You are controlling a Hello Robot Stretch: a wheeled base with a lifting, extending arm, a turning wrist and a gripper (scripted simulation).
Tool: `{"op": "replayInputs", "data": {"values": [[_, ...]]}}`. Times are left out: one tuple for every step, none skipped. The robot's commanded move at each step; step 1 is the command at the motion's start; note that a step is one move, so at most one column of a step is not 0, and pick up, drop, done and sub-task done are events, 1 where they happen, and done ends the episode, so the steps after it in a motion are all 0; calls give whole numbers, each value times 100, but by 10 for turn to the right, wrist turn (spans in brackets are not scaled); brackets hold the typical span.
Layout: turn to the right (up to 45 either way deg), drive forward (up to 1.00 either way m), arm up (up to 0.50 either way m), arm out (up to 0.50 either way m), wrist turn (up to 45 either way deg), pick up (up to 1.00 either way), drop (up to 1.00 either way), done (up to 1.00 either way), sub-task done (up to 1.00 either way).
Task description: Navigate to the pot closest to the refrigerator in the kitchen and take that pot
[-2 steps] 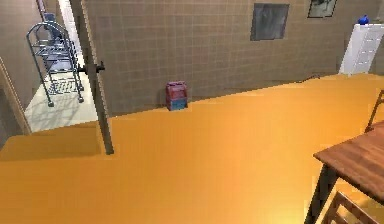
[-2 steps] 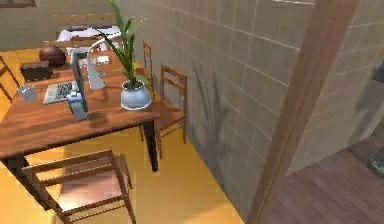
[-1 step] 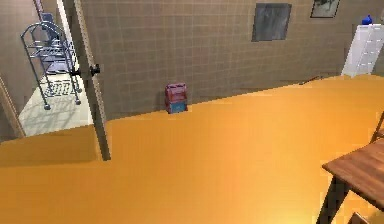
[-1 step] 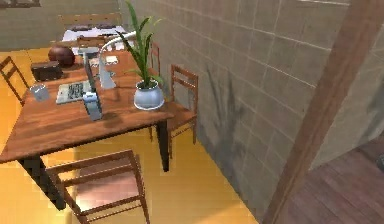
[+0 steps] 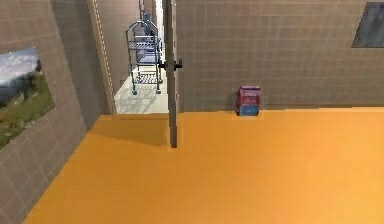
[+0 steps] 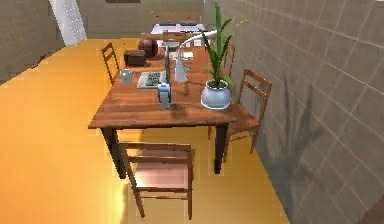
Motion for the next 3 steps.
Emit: {"op": "replayInputs", "data": {"values": [[0, 30, 0, 0, 0, 0, 0, 0, 0], [-240, 0, 0, 0, 0, 0, 0, 0, 0], [0, 100, 0, 0, 0, 0, 0, 0, 0]]}}
